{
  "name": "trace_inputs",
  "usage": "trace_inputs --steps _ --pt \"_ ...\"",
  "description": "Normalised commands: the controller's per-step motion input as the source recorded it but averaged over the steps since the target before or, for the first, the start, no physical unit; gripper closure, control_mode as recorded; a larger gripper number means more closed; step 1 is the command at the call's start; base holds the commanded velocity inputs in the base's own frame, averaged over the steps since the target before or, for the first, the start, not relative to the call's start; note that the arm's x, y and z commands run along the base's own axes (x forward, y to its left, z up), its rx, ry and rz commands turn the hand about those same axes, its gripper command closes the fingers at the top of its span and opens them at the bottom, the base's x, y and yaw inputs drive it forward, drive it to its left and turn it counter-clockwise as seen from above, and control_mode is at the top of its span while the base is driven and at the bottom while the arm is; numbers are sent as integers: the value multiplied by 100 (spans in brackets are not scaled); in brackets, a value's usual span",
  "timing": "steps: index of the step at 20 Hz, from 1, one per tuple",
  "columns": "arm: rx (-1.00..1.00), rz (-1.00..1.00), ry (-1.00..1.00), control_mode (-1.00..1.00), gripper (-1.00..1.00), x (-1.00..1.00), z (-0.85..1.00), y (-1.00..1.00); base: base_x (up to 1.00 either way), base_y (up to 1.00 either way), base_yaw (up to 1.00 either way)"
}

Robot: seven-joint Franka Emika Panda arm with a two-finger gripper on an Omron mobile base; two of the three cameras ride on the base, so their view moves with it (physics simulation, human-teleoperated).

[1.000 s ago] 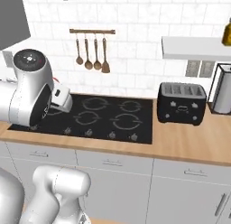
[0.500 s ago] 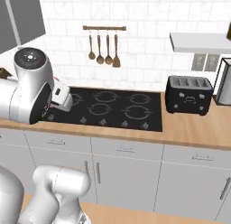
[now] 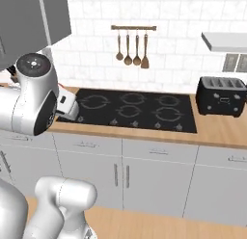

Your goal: Gather all objects into one cabinet and sort the glasses and bowls to opposite sides.

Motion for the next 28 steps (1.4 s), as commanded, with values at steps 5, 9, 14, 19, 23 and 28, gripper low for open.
trace_inputs --steps 5,9,14,19,23,28 --pt "0 0 0 100 100 0 0 0 -5 85 0" --pt "0 0 0 100 100 0 0 0 -20 68 0" --pt "0 0 0 100 100 0 0 0 -19 61 0" --pt "0 0 0 100 100 0 0 0 -14 67 0" --pt "0 0 0 100 100 0 0 0 -1 86 0" --pt "0 0 0 100 100 0 0 0 3 97 -2"
